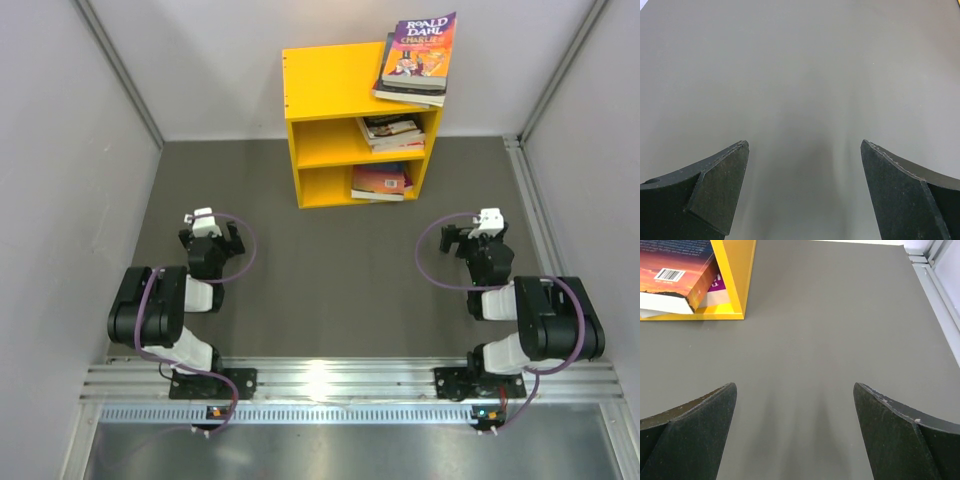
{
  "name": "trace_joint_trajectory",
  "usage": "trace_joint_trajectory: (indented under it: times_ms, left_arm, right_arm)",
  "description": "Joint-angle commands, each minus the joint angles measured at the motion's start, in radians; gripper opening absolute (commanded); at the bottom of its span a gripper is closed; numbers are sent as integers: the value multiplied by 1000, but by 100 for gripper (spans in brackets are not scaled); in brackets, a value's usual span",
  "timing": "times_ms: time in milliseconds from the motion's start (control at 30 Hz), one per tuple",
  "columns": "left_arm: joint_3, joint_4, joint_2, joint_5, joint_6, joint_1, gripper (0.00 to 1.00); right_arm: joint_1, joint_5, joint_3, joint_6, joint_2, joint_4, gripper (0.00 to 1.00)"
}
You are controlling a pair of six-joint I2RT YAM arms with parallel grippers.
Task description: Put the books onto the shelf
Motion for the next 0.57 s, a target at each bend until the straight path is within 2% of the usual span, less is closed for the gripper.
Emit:
trace_joint_trajectory:
  times_ms: [0,167,267,400,533]
  left_arm:
    - [0,77,-5,-4,6,-2,99]
    - [0,75,-6,-4,6,-2,99]
    - [0,77,-6,-2,6,-2,99]
    - [0,75,-5,-4,6,-1,98]
    - [0,77,-5,-4,6,-2,99]
  right_arm:
    - [12,-21,28,-31,-6,51,100]
    - [12,-14,22,-40,-7,62,100]
    - [87,55,-29,-74,-4,159,100]
    - [77,86,14,-53,-6,76,100]
    - [78,97,8,-54,-4,91,100]
